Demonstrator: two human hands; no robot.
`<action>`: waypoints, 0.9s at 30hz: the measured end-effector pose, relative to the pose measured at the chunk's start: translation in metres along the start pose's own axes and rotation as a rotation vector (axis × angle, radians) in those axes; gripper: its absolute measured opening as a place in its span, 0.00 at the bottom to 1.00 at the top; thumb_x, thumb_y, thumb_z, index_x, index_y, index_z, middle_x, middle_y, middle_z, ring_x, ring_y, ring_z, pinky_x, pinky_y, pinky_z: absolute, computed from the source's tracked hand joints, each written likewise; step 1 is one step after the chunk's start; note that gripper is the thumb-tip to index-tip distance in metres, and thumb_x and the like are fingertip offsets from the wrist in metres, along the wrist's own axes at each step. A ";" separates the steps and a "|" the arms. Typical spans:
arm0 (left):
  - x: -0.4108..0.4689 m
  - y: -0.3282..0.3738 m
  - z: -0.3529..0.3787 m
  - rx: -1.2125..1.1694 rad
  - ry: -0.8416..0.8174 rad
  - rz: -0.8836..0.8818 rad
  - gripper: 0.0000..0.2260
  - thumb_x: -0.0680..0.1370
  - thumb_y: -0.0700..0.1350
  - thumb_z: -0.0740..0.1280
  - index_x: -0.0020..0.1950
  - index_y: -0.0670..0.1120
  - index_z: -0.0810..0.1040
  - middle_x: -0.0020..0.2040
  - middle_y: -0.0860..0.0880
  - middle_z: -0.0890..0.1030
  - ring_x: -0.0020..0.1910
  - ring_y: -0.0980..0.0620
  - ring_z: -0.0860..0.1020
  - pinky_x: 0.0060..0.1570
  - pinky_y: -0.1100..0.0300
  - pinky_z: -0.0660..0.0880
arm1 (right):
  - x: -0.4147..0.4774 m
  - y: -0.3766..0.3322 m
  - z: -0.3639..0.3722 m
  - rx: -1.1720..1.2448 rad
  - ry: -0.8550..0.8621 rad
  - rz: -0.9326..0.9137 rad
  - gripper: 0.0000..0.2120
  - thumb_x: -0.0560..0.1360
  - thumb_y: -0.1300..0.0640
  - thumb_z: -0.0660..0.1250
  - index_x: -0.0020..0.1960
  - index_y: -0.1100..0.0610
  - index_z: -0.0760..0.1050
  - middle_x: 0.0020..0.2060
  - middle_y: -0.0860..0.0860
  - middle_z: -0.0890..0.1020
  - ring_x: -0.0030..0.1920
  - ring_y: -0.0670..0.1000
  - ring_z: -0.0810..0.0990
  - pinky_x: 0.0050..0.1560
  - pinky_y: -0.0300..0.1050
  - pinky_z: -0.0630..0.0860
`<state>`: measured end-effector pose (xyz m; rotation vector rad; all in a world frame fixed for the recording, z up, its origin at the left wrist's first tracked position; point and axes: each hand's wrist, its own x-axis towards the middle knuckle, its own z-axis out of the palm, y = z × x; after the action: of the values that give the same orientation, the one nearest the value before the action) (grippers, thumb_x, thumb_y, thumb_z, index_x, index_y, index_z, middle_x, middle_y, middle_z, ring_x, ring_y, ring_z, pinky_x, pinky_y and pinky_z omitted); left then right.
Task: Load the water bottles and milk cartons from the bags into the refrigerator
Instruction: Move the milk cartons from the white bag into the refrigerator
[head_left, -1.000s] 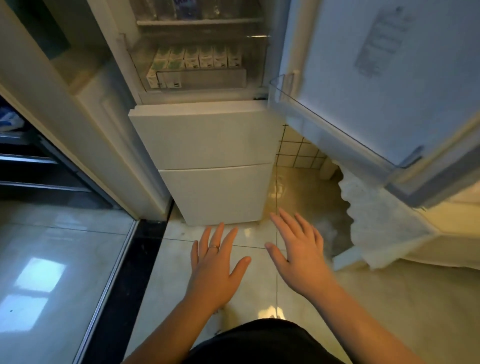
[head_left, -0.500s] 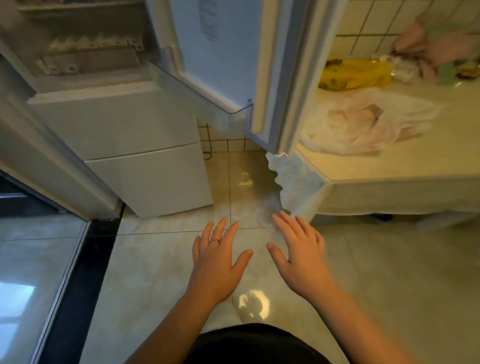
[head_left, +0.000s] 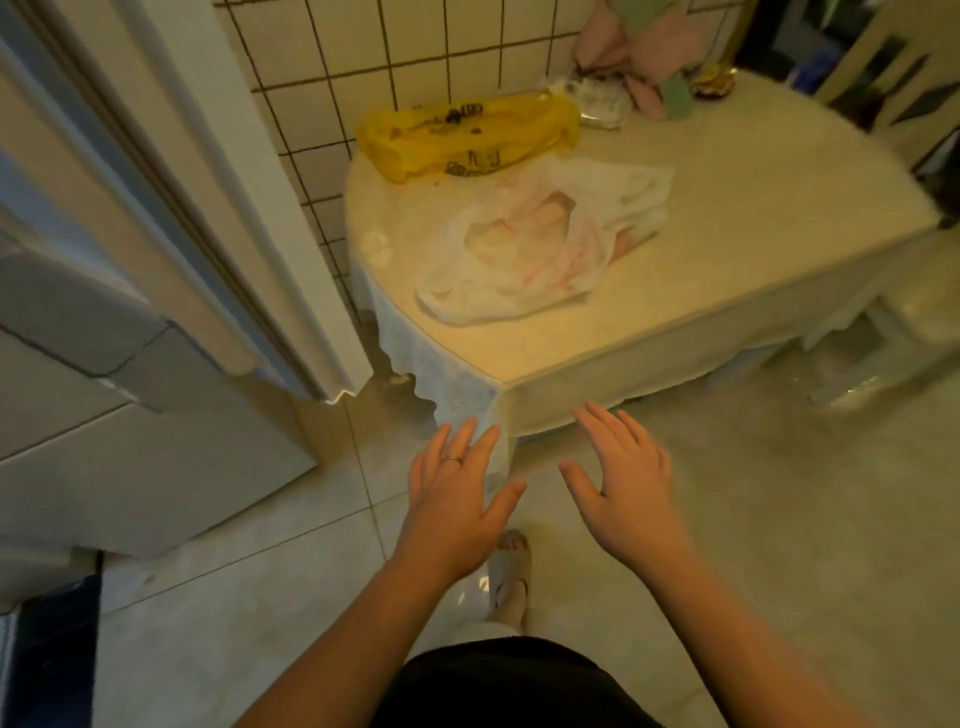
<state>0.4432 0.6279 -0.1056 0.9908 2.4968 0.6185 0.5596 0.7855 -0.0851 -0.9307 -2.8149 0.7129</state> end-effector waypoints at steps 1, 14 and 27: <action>0.018 0.006 -0.001 -0.005 -0.010 0.010 0.30 0.80 0.65 0.55 0.79 0.58 0.53 0.81 0.55 0.49 0.79 0.52 0.43 0.77 0.48 0.46 | 0.014 0.006 -0.008 -0.009 0.006 0.013 0.33 0.74 0.35 0.49 0.76 0.45 0.63 0.75 0.45 0.65 0.76 0.53 0.59 0.72 0.56 0.57; 0.228 0.056 -0.022 0.028 0.006 0.125 0.34 0.76 0.69 0.49 0.78 0.52 0.62 0.78 0.49 0.62 0.77 0.47 0.58 0.75 0.52 0.55 | 0.193 0.054 -0.064 -0.066 0.043 0.012 0.26 0.76 0.44 0.57 0.73 0.46 0.67 0.72 0.44 0.70 0.73 0.51 0.65 0.70 0.51 0.58; 0.350 0.077 -0.013 -0.108 0.013 -0.151 0.28 0.79 0.61 0.60 0.77 0.56 0.59 0.77 0.52 0.62 0.76 0.49 0.58 0.74 0.50 0.58 | 0.393 0.116 -0.090 -0.271 -0.176 -0.325 0.26 0.77 0.47 0.65 0.74 0.44 0.65 0.72 0.43 0.69 0.74 0.52 0.63 0.73 0.57 0.56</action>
<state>0.2411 0.9245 -0.1185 0.7542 2.4918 0.7053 0.3247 1.1327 -0.0814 -0.4321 -3.1653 0.3961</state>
